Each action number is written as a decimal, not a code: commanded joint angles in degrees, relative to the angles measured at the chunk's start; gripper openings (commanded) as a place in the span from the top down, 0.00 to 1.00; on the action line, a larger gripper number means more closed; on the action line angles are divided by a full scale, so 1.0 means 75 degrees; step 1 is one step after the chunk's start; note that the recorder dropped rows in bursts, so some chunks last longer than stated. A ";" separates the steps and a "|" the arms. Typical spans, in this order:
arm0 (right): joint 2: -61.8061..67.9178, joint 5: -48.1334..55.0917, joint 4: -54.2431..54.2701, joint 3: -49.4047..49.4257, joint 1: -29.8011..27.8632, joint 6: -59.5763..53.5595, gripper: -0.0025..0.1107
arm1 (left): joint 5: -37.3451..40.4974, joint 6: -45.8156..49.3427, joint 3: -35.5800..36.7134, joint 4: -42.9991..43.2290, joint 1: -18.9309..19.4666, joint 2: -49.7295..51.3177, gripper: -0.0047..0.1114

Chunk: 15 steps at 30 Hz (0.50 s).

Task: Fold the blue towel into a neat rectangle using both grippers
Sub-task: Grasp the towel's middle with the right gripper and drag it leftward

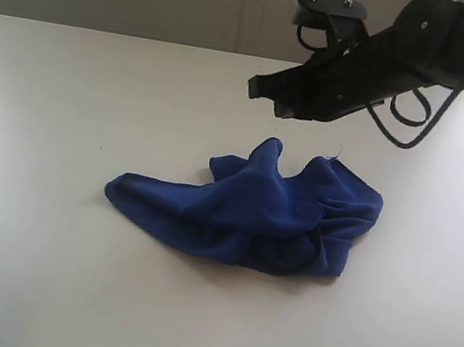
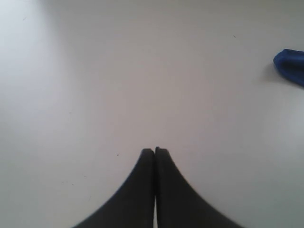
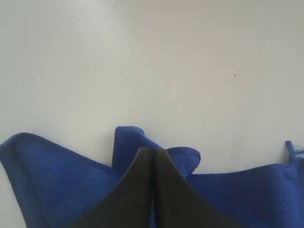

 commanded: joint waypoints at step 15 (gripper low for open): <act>0.1098 -0.0181 0.0095 0.0093 -0.0026 0.1347 0.67 | 0.0139 0.0000 0.0078 -0.0053 0.0026 -0.0037 0.96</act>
